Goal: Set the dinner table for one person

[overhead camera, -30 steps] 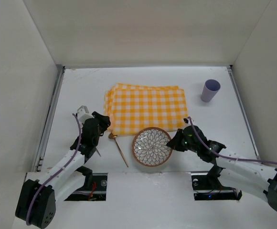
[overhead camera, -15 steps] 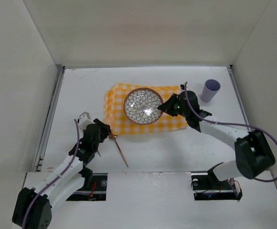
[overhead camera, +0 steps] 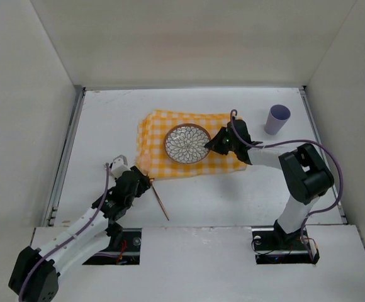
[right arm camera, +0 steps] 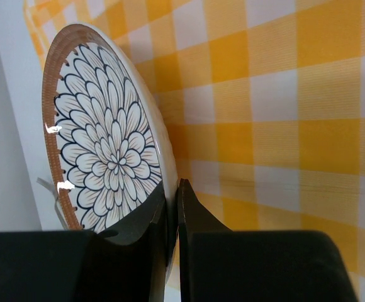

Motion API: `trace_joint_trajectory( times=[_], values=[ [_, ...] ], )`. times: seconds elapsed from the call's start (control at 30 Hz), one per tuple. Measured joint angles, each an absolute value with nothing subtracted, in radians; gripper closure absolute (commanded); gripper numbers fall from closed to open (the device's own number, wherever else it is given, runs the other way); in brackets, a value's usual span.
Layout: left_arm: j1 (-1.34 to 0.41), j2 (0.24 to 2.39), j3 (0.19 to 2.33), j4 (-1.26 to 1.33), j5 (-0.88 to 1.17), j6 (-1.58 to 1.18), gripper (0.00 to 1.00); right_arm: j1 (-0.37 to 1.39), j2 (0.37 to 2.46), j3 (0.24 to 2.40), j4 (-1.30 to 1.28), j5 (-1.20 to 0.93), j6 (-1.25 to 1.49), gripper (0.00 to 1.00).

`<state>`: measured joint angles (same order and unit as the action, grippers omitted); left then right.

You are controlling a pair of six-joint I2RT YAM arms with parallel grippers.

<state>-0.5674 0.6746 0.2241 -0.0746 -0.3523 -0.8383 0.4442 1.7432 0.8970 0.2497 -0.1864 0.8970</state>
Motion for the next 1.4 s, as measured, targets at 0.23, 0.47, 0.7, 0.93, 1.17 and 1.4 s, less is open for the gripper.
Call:
trace_joint_trajectory(
  times=[0.23,0.47,0.7,0.93,1.17,1.4],
  values=[
    [-0.665,0.687,0.236,-0.159,-0.381,-0.870,0.61,0.438,1.785,0.904,0.263,-0.171,0.902,0.86],
    [-0.802,0.740,0.290,-0.245,-0.466,-0.940,0.61,0.438,1.787,0.906,0.312,-0.152,0.918,0.70],
    [-0.885,0.893,0.317,-0.252,-0.525,-0.990,0.62,0.438,1.780,0.900,0.356,-0.120,0.918,0.40],
    [-0.926,0.948,0.337,-0.247,-0.559,-1.016,0.64,0.433,1.633,0.797,0.347,-0.082,0.884,0.35],
    [-0.965,1.002,0.358,-0.239,-0.578,-1.039,0.69,0.433,1.441,0.688,0.319,-0.009,0.820,0.31],
    [-0.992,1.071,0.377,-0.228,-0.601,-1.065,0.83,0.446,1.320,0.643,0.244,0.033,0.765,0.29]
  ],
)
